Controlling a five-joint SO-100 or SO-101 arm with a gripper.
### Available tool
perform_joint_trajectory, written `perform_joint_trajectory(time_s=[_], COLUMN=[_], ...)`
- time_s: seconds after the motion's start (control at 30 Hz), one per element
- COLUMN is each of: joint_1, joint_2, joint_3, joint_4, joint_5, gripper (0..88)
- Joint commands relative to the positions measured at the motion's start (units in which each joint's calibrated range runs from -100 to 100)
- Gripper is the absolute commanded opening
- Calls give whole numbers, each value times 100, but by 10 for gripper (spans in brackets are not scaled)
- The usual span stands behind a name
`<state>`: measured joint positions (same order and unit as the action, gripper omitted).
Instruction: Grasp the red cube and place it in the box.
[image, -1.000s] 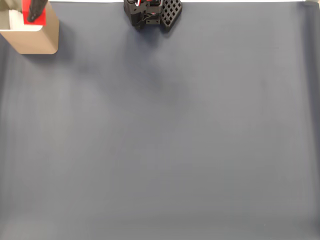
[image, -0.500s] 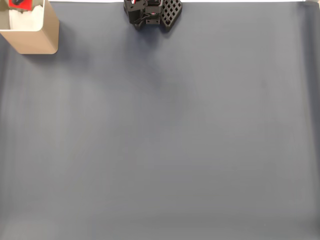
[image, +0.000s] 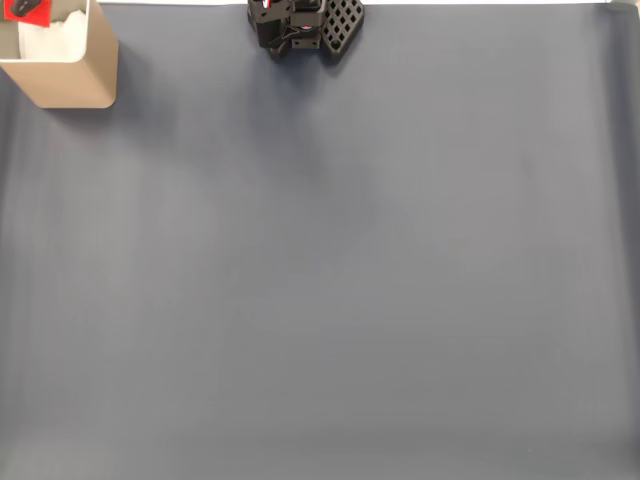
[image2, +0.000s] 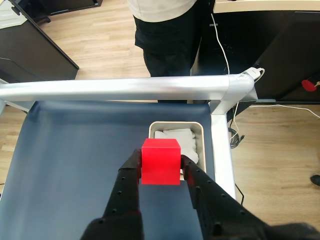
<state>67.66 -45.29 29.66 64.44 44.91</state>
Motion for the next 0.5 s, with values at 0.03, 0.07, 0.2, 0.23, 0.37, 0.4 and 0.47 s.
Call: perform_joint_trajectory(time_s=[0.03,0.07,0.2,0.23,0.37,0.4,0.47], joint_1=[53,74,159,180,237,244,259], joint_2=[14,14,31,31,-3,-29,-90], joint_3=[-92,-46,146,191,429,511,666], joint_4=[-198,-239,-419,-460,-583,-641,-731], joint_5=[-44,-39,-29,-29,-20,-15,-10], gripper=[0,0,0,0,0,0,0])
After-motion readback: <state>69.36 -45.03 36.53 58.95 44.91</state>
